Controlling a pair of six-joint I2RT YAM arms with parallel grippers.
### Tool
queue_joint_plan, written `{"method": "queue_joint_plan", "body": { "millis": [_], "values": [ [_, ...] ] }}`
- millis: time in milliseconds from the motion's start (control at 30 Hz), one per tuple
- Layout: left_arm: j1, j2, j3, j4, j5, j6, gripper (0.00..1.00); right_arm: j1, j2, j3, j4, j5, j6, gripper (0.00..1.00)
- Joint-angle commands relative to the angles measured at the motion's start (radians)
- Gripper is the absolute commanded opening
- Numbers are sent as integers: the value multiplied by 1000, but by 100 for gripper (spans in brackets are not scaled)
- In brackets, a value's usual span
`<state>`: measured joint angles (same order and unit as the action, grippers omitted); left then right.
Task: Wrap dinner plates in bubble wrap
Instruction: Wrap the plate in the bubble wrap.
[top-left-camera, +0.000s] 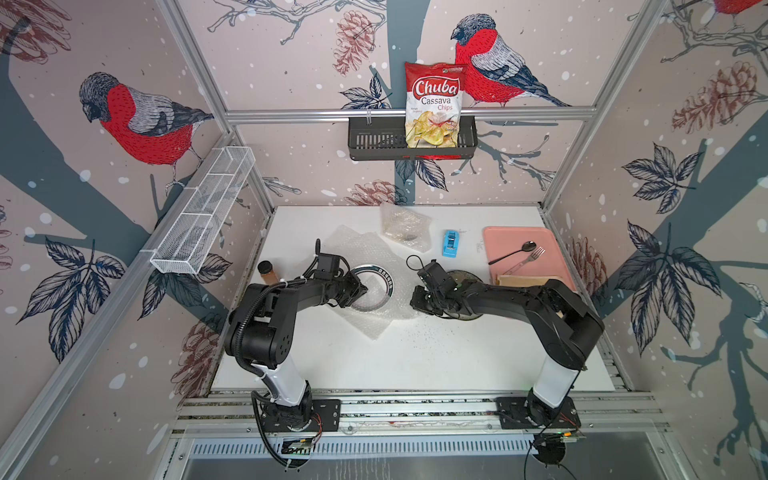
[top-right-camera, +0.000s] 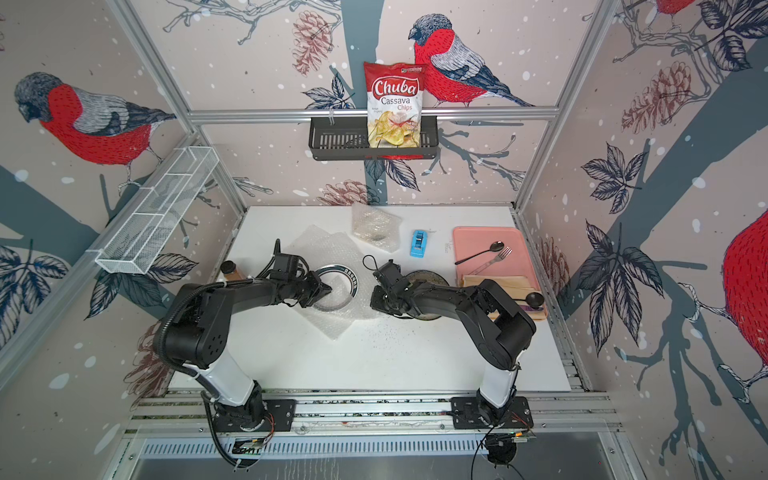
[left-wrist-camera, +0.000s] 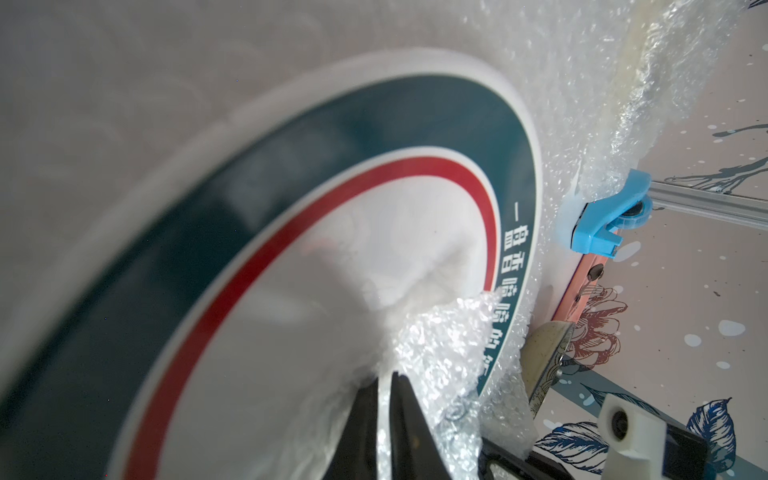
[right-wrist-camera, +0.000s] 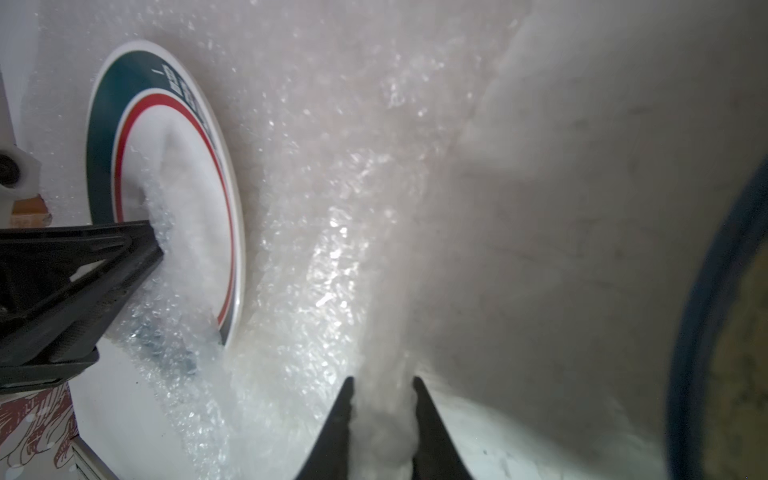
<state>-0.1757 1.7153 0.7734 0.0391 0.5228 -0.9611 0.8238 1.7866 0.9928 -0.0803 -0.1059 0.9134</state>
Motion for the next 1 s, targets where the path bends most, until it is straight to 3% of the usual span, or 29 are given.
{"method": "queue_joint_plan", "body": {
  "millis": [0, 200, 533, 733, 967],
  "values": [
    [3, 10, -13, -145, -75, 6, 12, 3, -12, 22, 30, 2, -37, 13],
    [7, 20, -11, -139, -69, 8, 12, 15, 30, 127, 41, -120, -145, 10],
    [9, 29, -14, -133, -60, 9, 12, 10, 282, 437, 79, -358, -167, 9],
    [9, 40, -12, -130, -54, 10, 11, 17, 413, 602, 8, -385, -167, 9],
    [9, 47, -27, -105, -34, 7, 11, 14, 493, 658, 18, -396, -129, 14]
  ]
}}
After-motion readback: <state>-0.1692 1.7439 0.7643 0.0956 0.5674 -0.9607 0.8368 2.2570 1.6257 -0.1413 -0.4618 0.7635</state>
